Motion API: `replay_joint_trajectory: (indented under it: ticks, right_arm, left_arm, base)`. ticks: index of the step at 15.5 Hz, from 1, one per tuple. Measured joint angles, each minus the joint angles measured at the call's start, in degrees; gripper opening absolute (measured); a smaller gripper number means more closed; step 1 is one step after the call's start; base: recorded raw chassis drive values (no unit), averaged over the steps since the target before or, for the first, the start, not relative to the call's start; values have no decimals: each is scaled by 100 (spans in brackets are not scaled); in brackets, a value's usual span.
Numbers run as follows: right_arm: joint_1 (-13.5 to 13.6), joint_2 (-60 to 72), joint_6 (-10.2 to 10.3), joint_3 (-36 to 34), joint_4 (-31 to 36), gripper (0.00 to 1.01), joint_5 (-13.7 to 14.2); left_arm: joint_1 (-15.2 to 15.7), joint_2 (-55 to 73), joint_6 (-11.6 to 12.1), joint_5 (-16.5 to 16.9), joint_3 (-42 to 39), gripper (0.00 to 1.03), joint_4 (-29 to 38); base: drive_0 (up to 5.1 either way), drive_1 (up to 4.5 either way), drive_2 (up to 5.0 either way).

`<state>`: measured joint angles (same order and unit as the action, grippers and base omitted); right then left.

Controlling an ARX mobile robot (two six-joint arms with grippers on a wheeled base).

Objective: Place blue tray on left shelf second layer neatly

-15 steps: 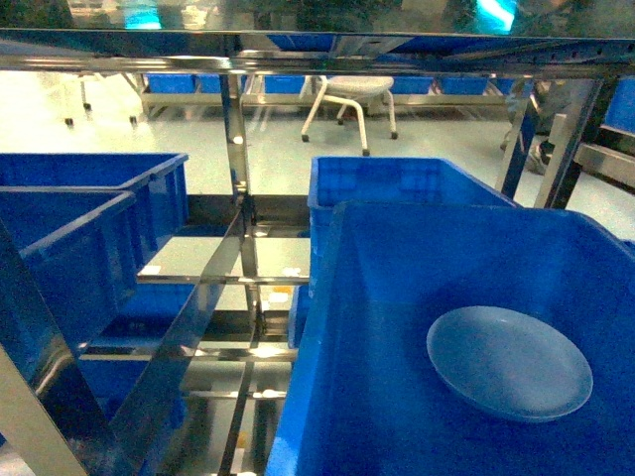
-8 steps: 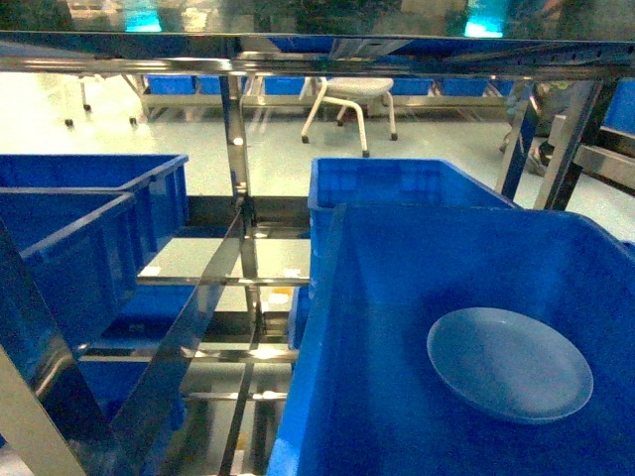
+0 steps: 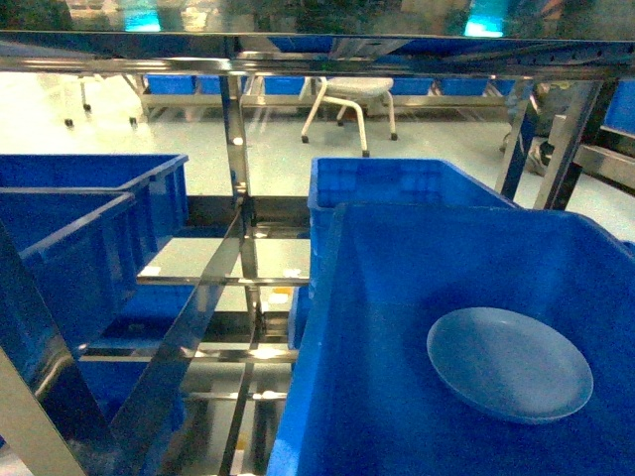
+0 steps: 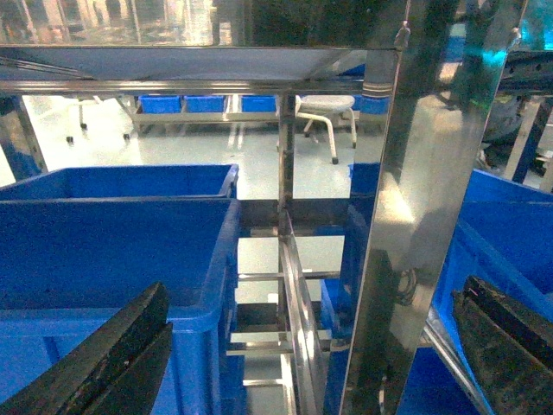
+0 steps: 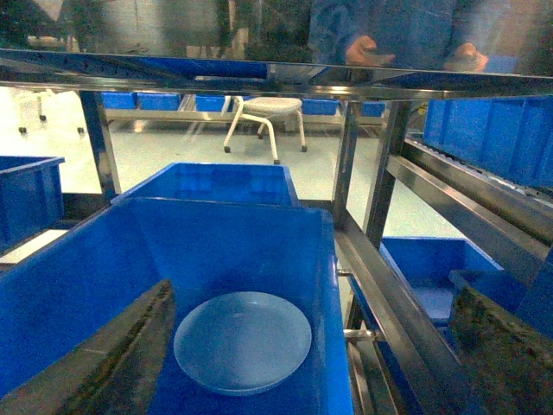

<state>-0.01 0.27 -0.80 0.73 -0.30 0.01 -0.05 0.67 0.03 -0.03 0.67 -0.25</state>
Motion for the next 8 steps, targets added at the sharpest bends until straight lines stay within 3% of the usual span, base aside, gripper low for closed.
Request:
replay_joint_trajectory:
  ticks: [1,8]
  right_arm:
    - [0,0,2,0,0,99,0]
    - [0,0,4,0,0,98,0]
  left_arm:
    - [0,0,0,0,0,98,0]
    - [0,0,0,0,0,98,0]
  base:
    - [0,0,0]
    - [0,0,0]
